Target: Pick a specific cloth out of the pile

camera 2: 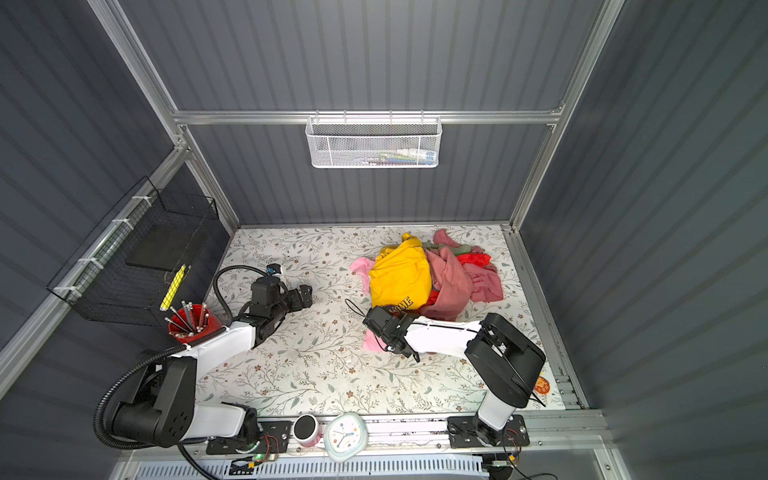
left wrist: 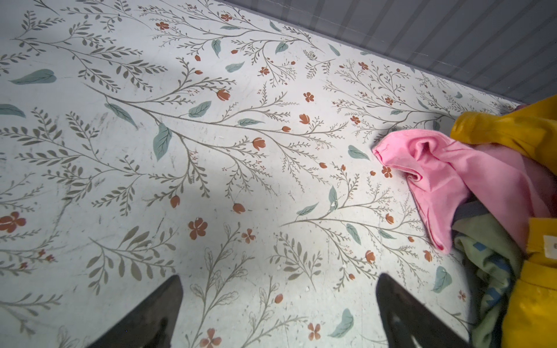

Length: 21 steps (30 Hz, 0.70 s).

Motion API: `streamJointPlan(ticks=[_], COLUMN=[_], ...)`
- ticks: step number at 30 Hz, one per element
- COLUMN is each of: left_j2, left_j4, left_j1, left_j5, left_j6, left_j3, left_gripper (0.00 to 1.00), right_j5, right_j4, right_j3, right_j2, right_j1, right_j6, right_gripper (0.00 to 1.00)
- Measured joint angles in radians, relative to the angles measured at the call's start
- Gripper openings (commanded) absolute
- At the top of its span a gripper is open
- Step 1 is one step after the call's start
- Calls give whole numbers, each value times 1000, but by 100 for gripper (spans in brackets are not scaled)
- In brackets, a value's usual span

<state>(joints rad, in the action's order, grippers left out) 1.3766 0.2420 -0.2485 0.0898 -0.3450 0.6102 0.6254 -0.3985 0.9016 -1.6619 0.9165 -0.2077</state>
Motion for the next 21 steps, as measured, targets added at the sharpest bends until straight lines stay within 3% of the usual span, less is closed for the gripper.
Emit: streamJointPlan(ticks=[5, 21], left_j2=[-23, -35], left_j4=[-10, -31], left_j1=[0, -17], left_j5=[7, 14], left_j6=[0, 17], left_j3=[-1, -11], left_gripper=[100, 100], right_j5=[6, -54], right_j4=[1, -39], right_j3=[0, 53], right_j2=[52, 485], right_j1=[-2, -13], right_j6=[-1, -3], right_gripper=[0, 0])
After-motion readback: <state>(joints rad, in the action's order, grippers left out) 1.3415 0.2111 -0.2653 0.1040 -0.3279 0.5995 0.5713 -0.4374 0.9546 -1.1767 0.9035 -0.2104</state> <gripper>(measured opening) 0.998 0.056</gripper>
